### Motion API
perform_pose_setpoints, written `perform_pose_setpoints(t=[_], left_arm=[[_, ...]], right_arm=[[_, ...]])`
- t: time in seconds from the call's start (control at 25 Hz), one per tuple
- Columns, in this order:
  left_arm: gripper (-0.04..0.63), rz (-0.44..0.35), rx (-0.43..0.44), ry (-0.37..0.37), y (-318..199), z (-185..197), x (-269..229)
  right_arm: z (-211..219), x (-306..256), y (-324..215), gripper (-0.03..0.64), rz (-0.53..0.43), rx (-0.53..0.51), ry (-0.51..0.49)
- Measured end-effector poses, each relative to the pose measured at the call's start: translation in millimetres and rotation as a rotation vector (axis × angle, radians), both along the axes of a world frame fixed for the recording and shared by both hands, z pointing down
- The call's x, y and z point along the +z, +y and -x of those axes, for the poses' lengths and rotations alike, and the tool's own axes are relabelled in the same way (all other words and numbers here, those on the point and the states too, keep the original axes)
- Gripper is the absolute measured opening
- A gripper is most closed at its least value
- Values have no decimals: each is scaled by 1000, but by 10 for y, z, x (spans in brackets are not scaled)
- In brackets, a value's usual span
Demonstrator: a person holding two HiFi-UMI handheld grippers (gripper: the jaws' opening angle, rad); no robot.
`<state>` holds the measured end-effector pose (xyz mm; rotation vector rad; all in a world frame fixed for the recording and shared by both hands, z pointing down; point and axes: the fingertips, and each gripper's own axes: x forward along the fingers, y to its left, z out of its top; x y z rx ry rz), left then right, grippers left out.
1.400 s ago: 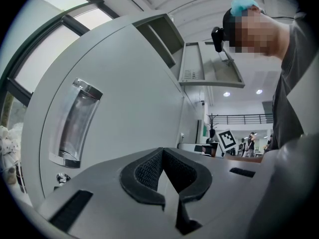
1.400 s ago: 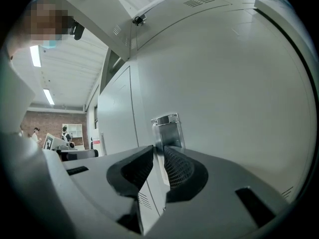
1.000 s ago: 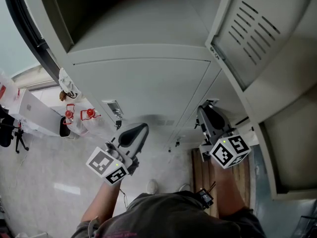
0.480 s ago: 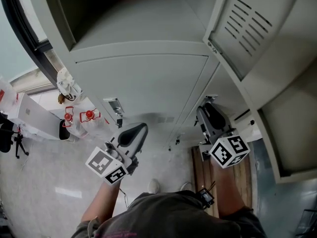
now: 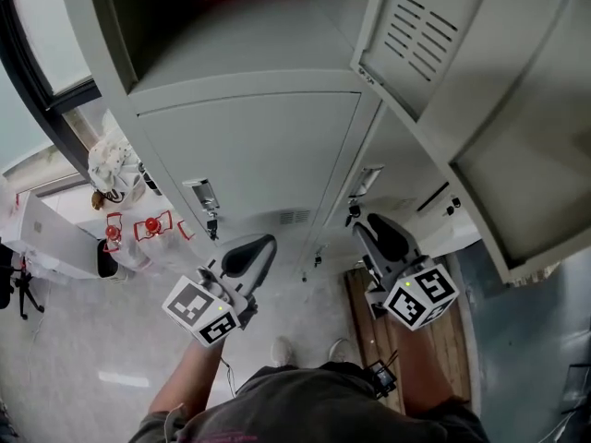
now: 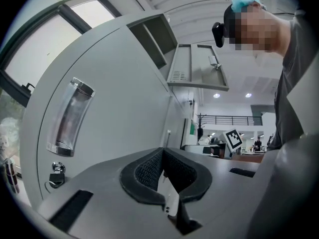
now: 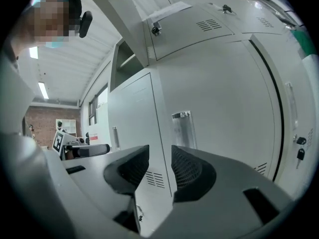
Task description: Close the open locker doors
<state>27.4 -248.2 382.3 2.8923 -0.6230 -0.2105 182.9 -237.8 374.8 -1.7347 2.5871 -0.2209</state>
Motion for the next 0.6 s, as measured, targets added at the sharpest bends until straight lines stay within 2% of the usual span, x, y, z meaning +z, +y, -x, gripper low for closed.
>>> perform_pose_setpoints(t=[0.24, 0.44, 0.6], left_arm=[[9, -52, 2, 10, 226, -115, -193], [8, -96, -5, -12, 595, -227, -326], [9, -114, -24, 6, 892, -298, -492]], right_arm=[[-36, -95, 416, 101, -9, -17, -3], [-55, -243, 750, 101, -51, -58, -25], [-87, -395, 1021, 101, -88, -106, -41]])
